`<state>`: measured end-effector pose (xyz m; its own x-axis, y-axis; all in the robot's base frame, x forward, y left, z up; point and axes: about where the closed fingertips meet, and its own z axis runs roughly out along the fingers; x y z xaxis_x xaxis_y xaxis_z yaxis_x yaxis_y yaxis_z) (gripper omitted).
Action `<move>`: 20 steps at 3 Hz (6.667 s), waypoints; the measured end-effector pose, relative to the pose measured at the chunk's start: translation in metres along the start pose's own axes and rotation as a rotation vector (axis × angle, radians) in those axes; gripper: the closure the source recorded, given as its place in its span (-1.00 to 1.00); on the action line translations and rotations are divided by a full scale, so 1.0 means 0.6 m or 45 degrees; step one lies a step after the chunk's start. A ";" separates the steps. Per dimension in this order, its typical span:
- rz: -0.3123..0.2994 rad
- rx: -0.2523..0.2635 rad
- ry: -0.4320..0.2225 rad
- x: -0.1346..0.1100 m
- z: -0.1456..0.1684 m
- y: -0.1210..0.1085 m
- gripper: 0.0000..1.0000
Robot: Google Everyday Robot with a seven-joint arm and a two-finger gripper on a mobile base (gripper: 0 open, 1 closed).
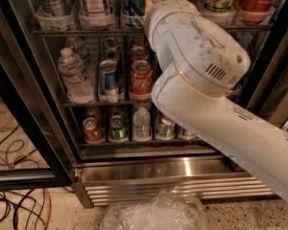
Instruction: Pick orange can from top shelf of fridge
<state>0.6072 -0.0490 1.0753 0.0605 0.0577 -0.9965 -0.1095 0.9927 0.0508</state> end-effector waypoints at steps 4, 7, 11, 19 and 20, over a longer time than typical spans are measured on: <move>0.051 0.009 -0.027 0.005 0.014 -0.008 -0.14; 0.086 -0.017 -0.076 0.004 -0.013 0.030 -0.26; 0.044 0.095 -0.068 0.008 -0.025 -0.017 -0.06; -0.062 0.168 -0.062 -0.005 0.079 -0.062 0.04; -0.062 0.168 -0.062 -0.006 0.080 -0.062 0.38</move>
Offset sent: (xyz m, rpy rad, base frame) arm 0.0216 -0.0083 -0.0133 0.0435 0.0357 0.0022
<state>0.6587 -0.0807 1.0799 0.1107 0.0110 -0.9938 0.0256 0.9996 0.0140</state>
